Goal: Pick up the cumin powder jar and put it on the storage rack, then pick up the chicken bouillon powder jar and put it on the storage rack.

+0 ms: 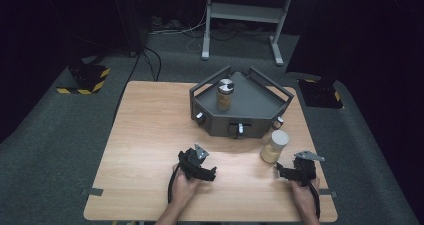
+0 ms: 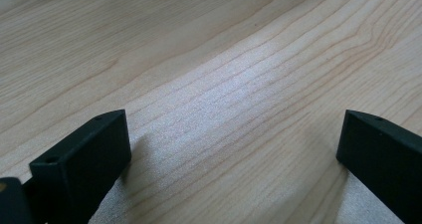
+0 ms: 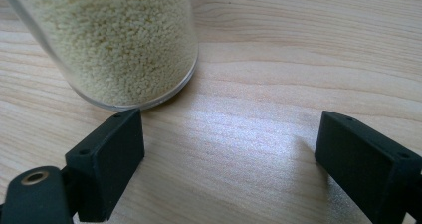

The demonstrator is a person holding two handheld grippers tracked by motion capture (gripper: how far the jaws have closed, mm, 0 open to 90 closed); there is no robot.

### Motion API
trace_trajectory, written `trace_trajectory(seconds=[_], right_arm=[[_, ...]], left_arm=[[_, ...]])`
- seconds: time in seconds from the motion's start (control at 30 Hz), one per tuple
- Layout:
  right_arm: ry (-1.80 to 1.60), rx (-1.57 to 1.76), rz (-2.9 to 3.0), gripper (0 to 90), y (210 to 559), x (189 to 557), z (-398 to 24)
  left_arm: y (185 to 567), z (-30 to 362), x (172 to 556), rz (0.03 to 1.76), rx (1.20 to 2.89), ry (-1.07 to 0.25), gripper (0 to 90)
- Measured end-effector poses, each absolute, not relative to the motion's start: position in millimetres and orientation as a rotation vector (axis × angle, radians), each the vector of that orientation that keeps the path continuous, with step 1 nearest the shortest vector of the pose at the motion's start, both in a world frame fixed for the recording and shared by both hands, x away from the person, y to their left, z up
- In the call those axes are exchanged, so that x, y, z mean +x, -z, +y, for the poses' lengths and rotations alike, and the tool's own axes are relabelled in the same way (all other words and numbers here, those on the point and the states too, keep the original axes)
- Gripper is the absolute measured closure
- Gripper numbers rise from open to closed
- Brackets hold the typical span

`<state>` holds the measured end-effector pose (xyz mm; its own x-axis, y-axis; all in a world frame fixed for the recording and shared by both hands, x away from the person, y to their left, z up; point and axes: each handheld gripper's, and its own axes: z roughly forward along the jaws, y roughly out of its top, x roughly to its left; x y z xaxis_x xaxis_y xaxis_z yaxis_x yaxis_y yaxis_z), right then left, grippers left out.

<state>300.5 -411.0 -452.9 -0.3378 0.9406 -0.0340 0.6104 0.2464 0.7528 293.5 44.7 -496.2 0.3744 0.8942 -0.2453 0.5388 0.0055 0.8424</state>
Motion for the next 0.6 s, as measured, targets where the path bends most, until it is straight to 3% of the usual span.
trace_trajectory(seconds=[0.6], right_arm=[[-0.897,1.414,2.038,11.2,452.8,300.5,-410.8]], left_arm=[[496.6,44.2,293.7,1.291,1.657,-0.458,0.3]])
